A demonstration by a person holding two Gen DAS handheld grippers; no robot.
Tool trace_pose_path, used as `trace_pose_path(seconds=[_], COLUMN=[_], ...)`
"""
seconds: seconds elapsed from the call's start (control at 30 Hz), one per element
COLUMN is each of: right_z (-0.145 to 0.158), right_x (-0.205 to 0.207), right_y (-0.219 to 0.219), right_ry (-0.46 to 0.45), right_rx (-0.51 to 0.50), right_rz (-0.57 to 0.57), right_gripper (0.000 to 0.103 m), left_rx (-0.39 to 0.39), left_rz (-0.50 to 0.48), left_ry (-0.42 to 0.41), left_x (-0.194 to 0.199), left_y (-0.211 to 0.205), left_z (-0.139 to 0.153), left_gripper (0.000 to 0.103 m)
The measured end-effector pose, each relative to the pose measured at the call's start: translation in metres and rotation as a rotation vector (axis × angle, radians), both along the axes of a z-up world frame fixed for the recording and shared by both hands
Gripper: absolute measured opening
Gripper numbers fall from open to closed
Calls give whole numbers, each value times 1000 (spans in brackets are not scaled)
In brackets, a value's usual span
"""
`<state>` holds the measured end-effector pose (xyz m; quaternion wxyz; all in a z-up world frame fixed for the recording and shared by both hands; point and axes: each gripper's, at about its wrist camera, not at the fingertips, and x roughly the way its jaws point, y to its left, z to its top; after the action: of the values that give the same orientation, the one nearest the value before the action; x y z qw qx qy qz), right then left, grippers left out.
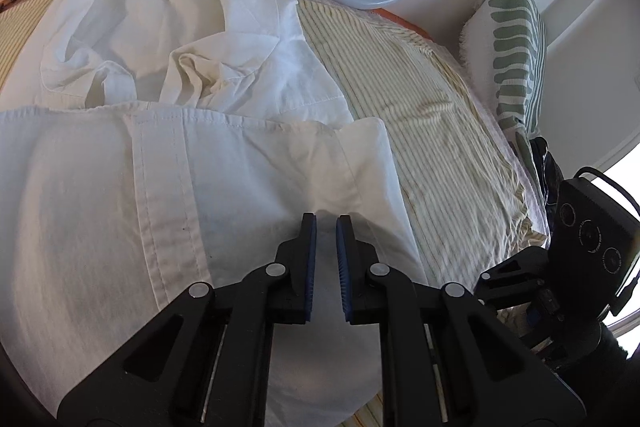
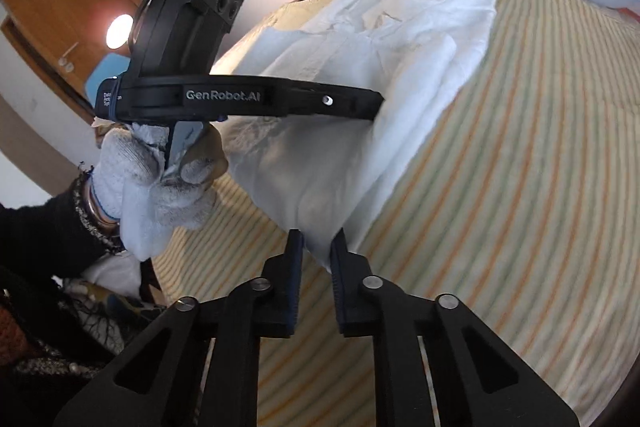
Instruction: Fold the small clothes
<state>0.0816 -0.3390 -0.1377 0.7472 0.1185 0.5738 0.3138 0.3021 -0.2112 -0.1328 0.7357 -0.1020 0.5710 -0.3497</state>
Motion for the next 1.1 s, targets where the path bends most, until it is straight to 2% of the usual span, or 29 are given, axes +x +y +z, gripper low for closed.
trace_pose_path(seconds=[0.1,0.17,0.27,0.33,0.43,0.57,0.7,0.73,0.8,0.93,1.1], right_z=[15,31,53,56,47,24,6,1,-3,10,42], right_x=[-8,-4,1,6,15,32,56,60,63,70,69], right_y=[-3,-7,-14,-1,24,34,17,14,12,10,8], right_ry=[-33,-90,-177,-214,-232,-205,-144,-137,-131,-145,-192], right_rx=[-92,-121,-88,-110,-197,-286,-324,-350,-362,-386,-319], right_rz=[15,-44,-135,-126,-70,-80,-188,-203,-215,-264,-324], right_gripper=[7,7,7,7,7,7,7,7,7,8,10], left_rx=[-13,-28,-21,-15,45,95,164,168,128,109,62], left_rz=[25,53,91,118,159,215,275,277,287,311,351], left_ry=[0,-17,-82,-114,-178,-163,-105,-92,-77,-106,-157], left_x=[-1,-1,-1,0,0,10,24,26,25,20,11], left_y=[6,16,34,47,71,105,134,138,146,158,180], left_z=[8,20,42,52,60,42,2,-6,-11,13,60], left_gripper=[12,12,12,12,12,12,12,8,7,7,7])
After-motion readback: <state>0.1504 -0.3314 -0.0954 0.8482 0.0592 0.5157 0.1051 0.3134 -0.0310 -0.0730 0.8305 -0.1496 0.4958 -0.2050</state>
